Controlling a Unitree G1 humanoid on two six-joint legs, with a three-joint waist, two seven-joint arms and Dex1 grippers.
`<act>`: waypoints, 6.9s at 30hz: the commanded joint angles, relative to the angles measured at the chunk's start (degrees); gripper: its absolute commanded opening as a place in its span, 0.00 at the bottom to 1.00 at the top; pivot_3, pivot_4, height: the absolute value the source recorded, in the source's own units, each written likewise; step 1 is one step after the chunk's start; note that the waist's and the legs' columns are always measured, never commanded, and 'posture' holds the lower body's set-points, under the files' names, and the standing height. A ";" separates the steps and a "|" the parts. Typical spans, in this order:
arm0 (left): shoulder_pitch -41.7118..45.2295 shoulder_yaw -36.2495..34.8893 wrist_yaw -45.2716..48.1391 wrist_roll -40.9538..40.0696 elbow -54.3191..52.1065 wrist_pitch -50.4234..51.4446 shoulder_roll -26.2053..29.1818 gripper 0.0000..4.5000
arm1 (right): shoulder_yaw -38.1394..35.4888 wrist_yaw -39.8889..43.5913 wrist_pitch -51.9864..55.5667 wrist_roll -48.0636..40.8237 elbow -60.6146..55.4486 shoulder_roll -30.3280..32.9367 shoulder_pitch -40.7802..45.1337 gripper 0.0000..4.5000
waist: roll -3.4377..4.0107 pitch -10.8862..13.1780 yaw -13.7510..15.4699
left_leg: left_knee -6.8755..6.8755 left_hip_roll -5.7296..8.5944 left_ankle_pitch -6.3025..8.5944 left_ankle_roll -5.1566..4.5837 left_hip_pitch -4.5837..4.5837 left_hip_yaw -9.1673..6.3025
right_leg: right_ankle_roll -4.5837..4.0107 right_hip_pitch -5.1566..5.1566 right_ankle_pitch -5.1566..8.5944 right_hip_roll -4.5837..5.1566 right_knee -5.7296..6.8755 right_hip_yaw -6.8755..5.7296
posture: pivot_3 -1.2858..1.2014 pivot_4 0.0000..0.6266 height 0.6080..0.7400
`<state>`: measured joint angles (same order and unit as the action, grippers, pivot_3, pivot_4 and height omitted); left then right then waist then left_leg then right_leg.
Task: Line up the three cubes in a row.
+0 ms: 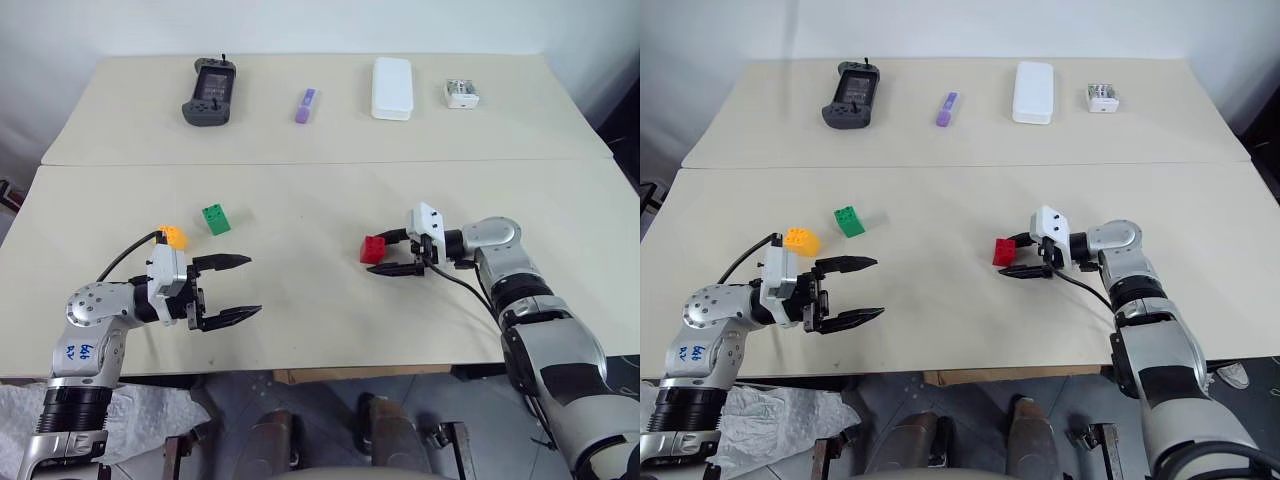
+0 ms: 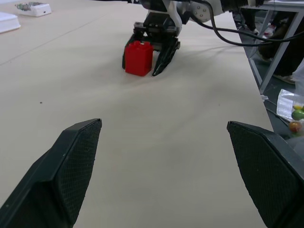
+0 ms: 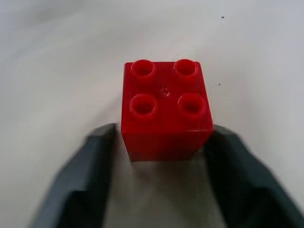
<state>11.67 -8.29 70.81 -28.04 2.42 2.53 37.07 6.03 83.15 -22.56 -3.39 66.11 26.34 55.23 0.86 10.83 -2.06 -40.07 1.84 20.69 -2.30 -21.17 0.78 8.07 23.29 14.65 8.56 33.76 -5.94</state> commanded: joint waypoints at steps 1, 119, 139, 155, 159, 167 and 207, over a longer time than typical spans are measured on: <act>-0.98 -1.76 -0.25 -1.25 -2.32 -0.08 0.88 1.00 | -1.46 1.72 -0.42 -0.24 0.32 1.92 0.70 0.99 | 0.00 0.00 0.19 | 0.00 0.00 0.00 0.00 0.00 -0.01 | 0.00 0.00 0.00 0.00 0.00 0.00 | 0.52 0.24 1.00; 55.15 14.46 12.46 27.12 52.82 -5.90 -14.62 0.88 | -18.39 -6.08 29.53 -33.07 -67.36 12.07 -43.72 1.00 | -0.53 0.28 3.09 | -0.14 -0.02 0.00 -0.22 -0.10 1.20 | 0.12 0.22 -0.16 0.00 0.02 -0.14 | 0.52 0.24 1.00; -17.03 -39.15 -22.29 -2.24 -9.37 4.53 -8.15 1.00 | -8.61 -3.46 31.12 -33.14 -69.76 5.30 -30.94 1.00 | -0.52 0.24 2.17 | -0.15 -0.17 0.18 -0.06 0.07 0.50 | 0.03 0.16 -0.15 0.05 0.04 -0.03 | 0.52 0.24 1.00; -17.17 -28.04 -34.81 -2.32 -14.15 12.48 -7.65 1.00 | -9.25 -0.11 27.26 -30.60 -65.22 6.80 -30.66 1.00 | -0.62 0.18 3.11 | -0.12 -0.18 0.20 -0.02 0.09 0.54 | -0.06 0.20 -0.17 0.02 0.06 -0.04 | 0.52 0.24 1.00; -8.52 -22.19 -41.56 0.90 -11.33 19.15 -4.63 1.00 | -9.74 0.00 26.96 -30.13 -64.76 7.74 -31.84 1.00 | -0.61 0.18 2.80 | -0.07 -0.19 0.21 -0.02 0.07 0.56 | -0.08 0.26 -0.16 -0.03 0.06 -0.07 | 0.52 0.24 1.00; -0.37 -13.38 -46.36 5.71 -5.11 23.52 -5.11 1.00 | -10.07 -2.74 27.15 -29.96 -67.49 7.39 -34.45 1.00 | -0.62 0.18 2.08 | -0.03 -0.18 0.20 -0.02 0.08 0.65 | -0.08 0.28 -0.16 -0.04 0.06 -0.08 | 0.52 0.24 1.00; 52.91 16.96 13.74 28.50 70.62 -29.28 -4.50 0.33 | -17.57 -7.85 31.03 -32.07 -77.27 15.21 -46.90 1.00 | -0.68 0.20 3.41 | -0.11 0.11 0.14 -0.22 -0.06 1.42 | -0.01 0.32 -0.19 -0.04 0.03 -0.28 | 0.52 0.24 1.00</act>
<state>63.07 9.20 85.08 -0.64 72.03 -25.77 32.73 -9.35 76.15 8.12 -34.01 -8.54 40.33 8.74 0.18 11.03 1.35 -40.18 1.96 20.83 -2.54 -21.24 2.20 8.08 23.61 14.44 8.54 33.78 -6.22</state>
